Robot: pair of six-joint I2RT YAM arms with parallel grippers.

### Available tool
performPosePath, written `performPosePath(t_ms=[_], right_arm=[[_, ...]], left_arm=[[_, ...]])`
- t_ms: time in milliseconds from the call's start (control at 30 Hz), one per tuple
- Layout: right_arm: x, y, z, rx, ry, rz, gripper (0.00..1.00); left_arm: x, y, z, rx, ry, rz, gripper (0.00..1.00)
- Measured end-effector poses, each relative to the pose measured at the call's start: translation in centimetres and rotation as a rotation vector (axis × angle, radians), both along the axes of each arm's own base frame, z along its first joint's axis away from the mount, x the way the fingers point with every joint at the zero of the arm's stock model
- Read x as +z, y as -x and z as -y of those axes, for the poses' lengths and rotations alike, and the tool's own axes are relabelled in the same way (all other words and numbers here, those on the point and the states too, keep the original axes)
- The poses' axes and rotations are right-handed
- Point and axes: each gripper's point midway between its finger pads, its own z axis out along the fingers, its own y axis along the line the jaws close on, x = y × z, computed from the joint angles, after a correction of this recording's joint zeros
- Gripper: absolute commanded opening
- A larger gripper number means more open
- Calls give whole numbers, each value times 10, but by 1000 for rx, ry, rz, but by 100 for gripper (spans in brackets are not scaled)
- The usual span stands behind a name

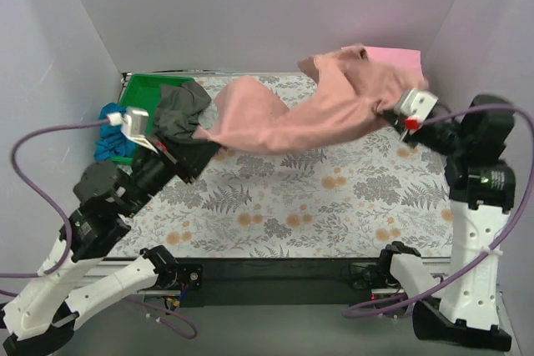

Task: Fold and stack the t-shirts
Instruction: Flatten the tshirt out

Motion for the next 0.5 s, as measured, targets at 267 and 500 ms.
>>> performPosePath(t_ms=[267,500], right_arm=[[-305,74,36,-117,233,-633,98],[-292,89,47,-191,286,-563,98]], left_arm=[[-283,84,56,-495,-244,-755,53],[-279,113,29,-466,-256,-906,73]])
